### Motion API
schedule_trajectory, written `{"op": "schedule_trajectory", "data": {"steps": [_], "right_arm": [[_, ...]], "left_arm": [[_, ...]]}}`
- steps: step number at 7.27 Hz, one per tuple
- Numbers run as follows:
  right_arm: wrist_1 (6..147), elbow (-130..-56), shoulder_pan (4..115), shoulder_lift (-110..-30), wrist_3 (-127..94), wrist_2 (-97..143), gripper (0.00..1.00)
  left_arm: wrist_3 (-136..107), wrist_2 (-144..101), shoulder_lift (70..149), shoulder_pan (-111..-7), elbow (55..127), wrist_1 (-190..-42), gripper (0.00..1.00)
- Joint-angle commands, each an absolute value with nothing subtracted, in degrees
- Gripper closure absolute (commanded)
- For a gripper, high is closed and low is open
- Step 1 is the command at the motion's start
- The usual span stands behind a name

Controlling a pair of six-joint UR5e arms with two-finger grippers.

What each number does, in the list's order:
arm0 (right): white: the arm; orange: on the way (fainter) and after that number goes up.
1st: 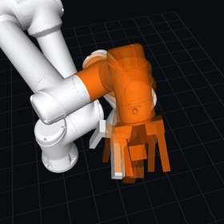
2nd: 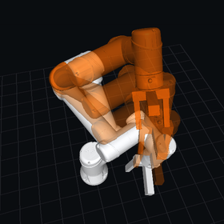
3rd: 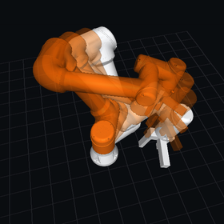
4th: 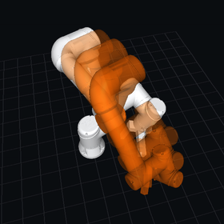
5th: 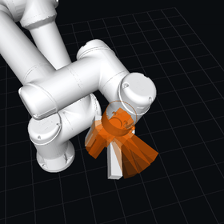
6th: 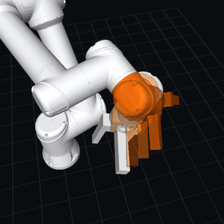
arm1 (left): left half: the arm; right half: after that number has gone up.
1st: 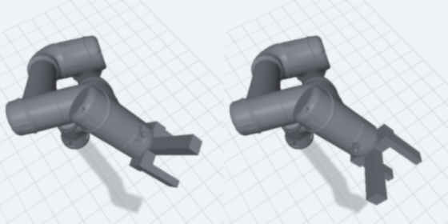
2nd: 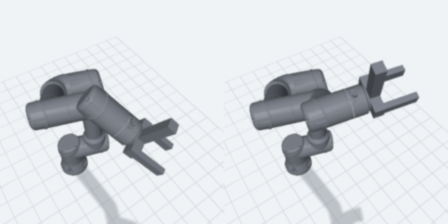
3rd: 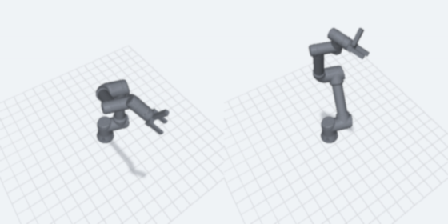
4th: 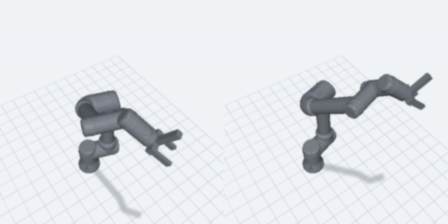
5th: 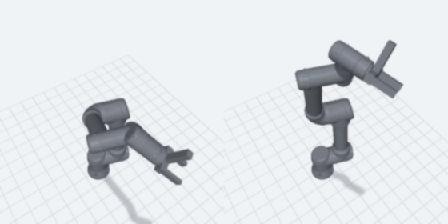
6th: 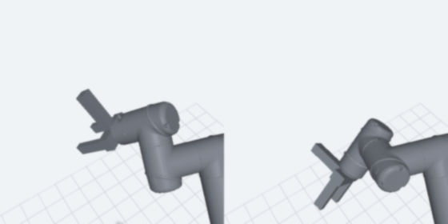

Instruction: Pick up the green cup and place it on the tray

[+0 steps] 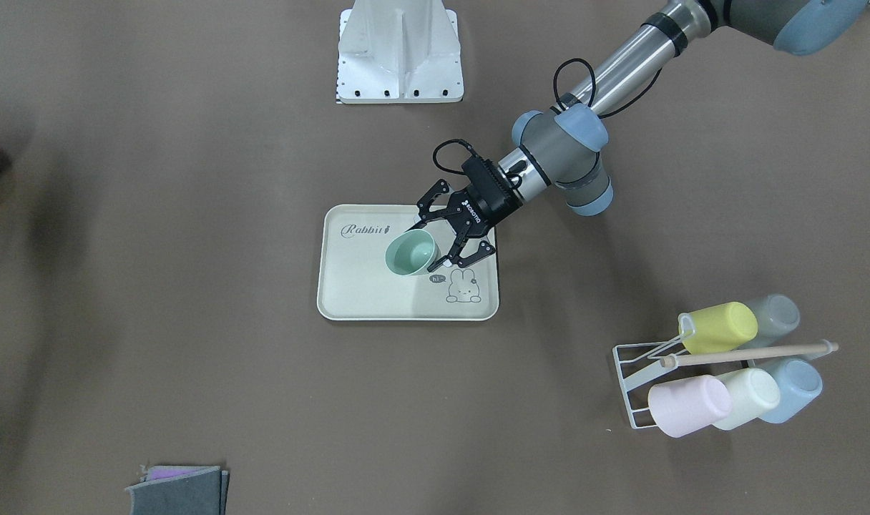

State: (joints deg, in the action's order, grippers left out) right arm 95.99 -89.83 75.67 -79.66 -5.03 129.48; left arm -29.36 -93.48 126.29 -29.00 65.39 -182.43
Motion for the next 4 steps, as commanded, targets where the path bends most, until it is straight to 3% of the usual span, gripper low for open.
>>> {"op": "schedule_trajectory", "data": {"steps": [1, 2, 4], "right_arm": [[95.98, -90.00, 83.54, -85.94, 5.41, 129.11, 0.00], [95.89, -90.96, 87.59, -89.44, 6.67, 129.81, 0.00], [96.33, -99.63, 90.60, -97.61, 6.77, 129.46, 0.00]], "left_arm": [[-29.44, -93.43, 127.35, -27.87, 65.13, -182.46, 0.87], [-29.36, -93.25, 127.61, -27.34, 65.13, -182.29, 0.76], [-28.92, -93.25, 127.71, -27.25, 65.13, -182.02, 0.52]]}}
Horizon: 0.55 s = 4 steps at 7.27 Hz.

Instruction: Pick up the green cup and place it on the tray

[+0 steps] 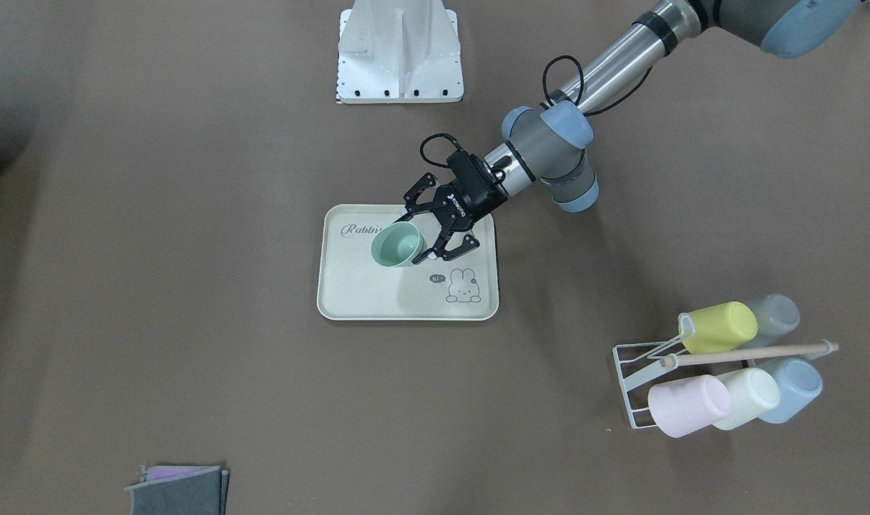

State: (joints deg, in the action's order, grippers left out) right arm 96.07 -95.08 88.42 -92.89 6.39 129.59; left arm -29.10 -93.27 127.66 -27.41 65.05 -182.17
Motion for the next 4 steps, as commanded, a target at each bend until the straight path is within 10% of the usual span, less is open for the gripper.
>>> {"op": "schedule_trajectory", "data": {"steps": [1, 2, 4], "right_arm": [[96.42, -99.67, 90.96, -98.17, 6.68, 129.46, 0.00], [96.50, -99.58, 90.97, -98.09, 6.42, 129.38, 0.00], [96.42, -99.23, 90.97, -97.91, 6.42, 129.20, 0.00]], "left_arm": [[-28.65, -93.34, 127.44, -27.33, 65.13, -182.02, 0.42], [-28.74, -93.34, 126.92, -27.33, 65.39, -182.02, 0.02], [-28.65, -93.43, 127.00, -27.60, 66.44, -181.93, 0.01]]}}
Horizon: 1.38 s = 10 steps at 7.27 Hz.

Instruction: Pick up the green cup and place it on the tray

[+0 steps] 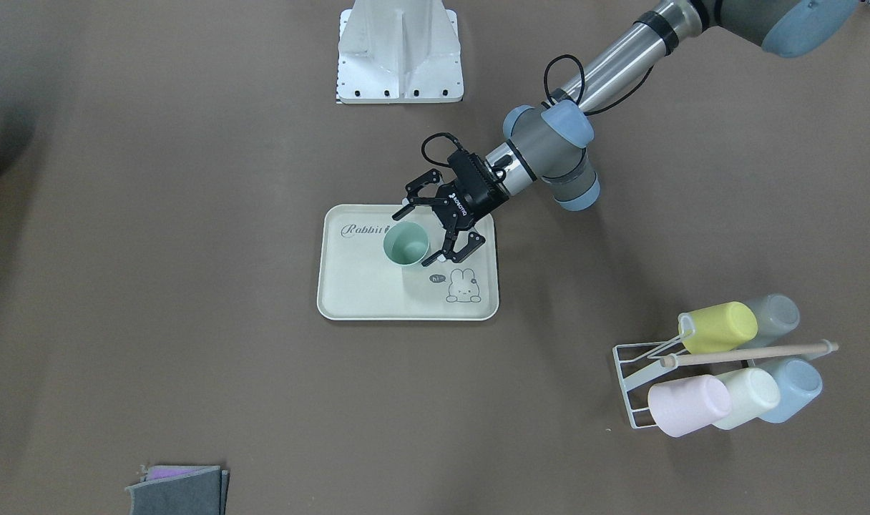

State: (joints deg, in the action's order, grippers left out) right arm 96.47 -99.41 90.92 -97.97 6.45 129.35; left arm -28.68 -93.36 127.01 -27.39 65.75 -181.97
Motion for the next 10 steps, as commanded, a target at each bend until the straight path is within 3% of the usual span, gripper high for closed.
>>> {"op": "schedule_trajectory", "data": {"steps": [1, 5, 7, 8, 10], "right_arm": [[96.33, -99.05, 90.97, -97.91, 6.42, 129.11, 0.00], [96.07, -98.44, 90.97, -97.65, 6.59, 128.85, 0.00], [95.89, -98.44, 90.97, -97.65, 6.77, 129.02, 0.00], [95.89, -98.52, 90.97, -97.56, 6.77, 129.11, 0.00], [95.80, -98.88, 90.97, -97.30, 6.77, 129.20, 0.00]], "left_arm": [[-28.65, -93.43, 126.91, -27.86, 67.40, -181.93, 0.01], [-29.61, -93.78, 126.47, -32.42, 74.76, -176.80, 0.01], [-31.36, -93.43, 129.96, -34.79, 92.54, -143.29, 0.01], [-31.99, -93.17, 130.42, -37.76, 96.55, -129.60, 0.01], [-28.50, -93.77, 127.47, -46.81, 95.89, -122.11, 0.01]]}}
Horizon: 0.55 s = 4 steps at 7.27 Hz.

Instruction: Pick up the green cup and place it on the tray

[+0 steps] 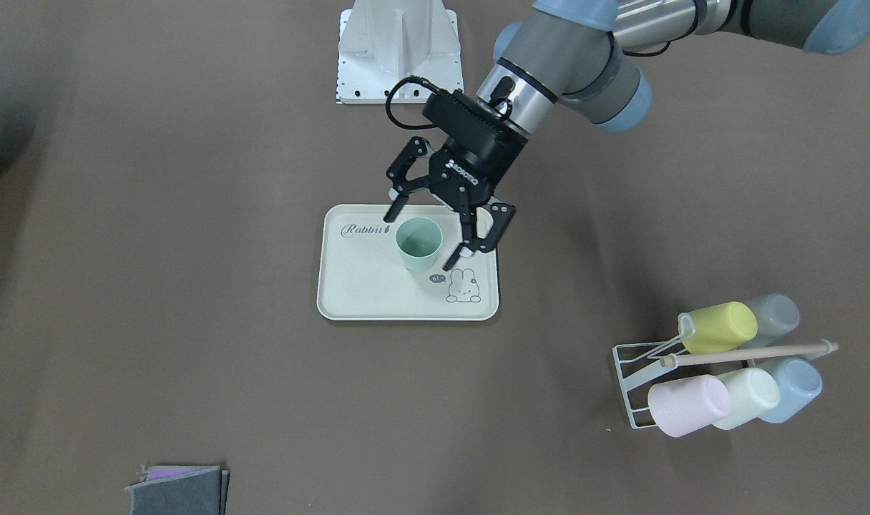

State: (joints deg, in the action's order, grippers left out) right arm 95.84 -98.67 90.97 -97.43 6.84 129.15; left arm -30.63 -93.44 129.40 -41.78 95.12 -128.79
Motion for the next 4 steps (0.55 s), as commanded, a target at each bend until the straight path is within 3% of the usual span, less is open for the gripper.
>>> {"op": "schedule_trajectory", "data": {"steps": [1, 4], "right_arm": [[95.80, -99.14, 90.97, -97.47, 6.33, 129.29, 0.00], [95.80, -99.14, 90.97, -97.21, 6.16, 129.29, 0.00]], "left_arm": [[-17.51, -94.56, 125.18, -50.93, 95.80, -115.90, 0.01], [-19.61, -96.04, 124.02, -61.92, 96.06, -103.28, 0.01]]}}
